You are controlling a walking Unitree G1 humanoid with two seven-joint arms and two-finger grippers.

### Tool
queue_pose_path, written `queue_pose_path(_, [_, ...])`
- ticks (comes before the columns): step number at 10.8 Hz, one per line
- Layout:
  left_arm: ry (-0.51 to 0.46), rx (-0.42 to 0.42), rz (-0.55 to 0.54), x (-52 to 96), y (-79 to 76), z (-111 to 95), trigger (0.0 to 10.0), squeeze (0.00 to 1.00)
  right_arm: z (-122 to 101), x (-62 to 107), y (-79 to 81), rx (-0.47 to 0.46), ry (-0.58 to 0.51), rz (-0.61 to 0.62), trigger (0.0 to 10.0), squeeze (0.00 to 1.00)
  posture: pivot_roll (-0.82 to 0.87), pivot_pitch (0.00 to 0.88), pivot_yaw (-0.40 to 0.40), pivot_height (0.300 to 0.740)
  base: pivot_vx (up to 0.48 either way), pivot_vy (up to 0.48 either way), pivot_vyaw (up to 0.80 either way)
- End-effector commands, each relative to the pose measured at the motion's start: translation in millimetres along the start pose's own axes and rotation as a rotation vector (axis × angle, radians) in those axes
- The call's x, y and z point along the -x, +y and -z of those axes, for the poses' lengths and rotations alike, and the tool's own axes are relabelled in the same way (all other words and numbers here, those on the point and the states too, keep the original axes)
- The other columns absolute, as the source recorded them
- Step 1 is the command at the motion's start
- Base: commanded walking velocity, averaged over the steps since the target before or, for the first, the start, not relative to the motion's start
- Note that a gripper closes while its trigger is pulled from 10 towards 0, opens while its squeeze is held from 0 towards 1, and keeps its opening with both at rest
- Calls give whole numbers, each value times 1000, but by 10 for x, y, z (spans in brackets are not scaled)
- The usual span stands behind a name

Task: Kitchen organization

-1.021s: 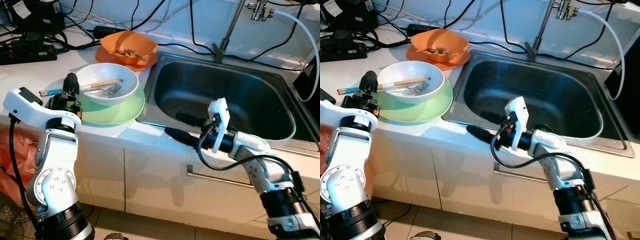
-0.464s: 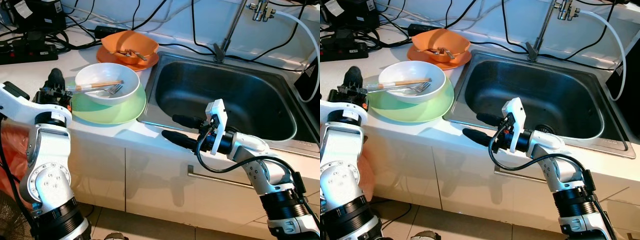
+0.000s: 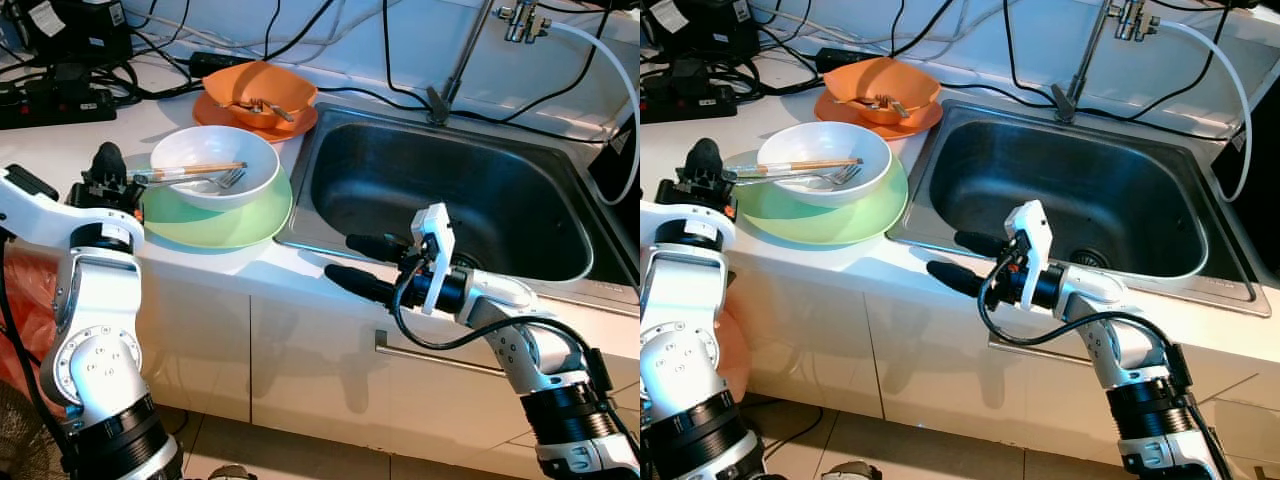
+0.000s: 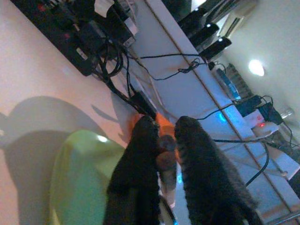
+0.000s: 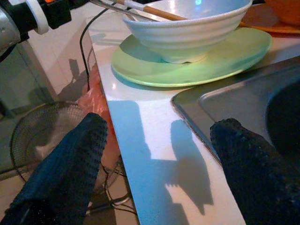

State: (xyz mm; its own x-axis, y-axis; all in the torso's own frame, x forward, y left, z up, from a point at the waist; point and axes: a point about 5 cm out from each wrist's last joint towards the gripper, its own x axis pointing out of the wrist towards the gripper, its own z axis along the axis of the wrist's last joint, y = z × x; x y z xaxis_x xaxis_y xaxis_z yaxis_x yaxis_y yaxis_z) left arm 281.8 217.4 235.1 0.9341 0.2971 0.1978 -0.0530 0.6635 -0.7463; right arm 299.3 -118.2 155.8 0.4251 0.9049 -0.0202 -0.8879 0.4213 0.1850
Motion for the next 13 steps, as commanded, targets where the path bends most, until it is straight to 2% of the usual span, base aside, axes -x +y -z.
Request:
queue_pose_path(1, [-10, 19, 7, -12, -53, -18, 0, 0, -45, 16, 0, 21, 2, 6, 10000, 0, 183, 41, -93, 740, 0, 0, 0])
queue_pose_path(6, [-43, 53, 98, -49, -179, -97, 0, 0, -47, 12, -9, 11, -7, 12, 10000, 0, 182, 37, -88, 740, 0, 0, 0])
queue_pose_path(7, [-38, 108, 201, -150, -279, -145, 0, 0, -64, 10, -13, 1, -25, 20, 10000, 0, 175, 33, -84, 740, 0, 0, 0])
queue_pose_path(8, [-26, 147, 246, -208, -335, -163, 0, 0, -80, 9, -17, -9, -38, 26, 10000, 0, 175, 33, -84, 740, 0, 0, 0])
queue_pose_path(9, [3, 199, 312, -264, -431, -142, 0, 0, -160, 3, -23, -47, -94, 39, 10000, 0, 167, 31, -80, 740, 0, 0, 0])
queue_pose_path(10, [42, 268, 372, -325, -552, -28, 0, 0, -318, -27, -69, -169, -236, 95, 10000, 0, 158, 30, -75, 740, 0, 0, 0])
queue_pose_path(11, [77, 304, 414, -355, -686, 123, 0, 0, -364, -46, -77, -223, -286, 110, 10000, 0, 152, 28, -69, 740, 0, 0, 0])
queue_pose_path(12, [128, 318, 475, -341, -816, 263, 0, 0, -454, -66, -77, -289, -362, 118, 10000, 0, 143, 26, -62, 740, 0, 0, 0])
queue_pose_path(13, [180, 344, 497, -321, -870, 390, 0, 0, -555, -83, -82, -368, -450, 117, 10000, 0, 139, 27, -60, 740, 0, 0, 0])
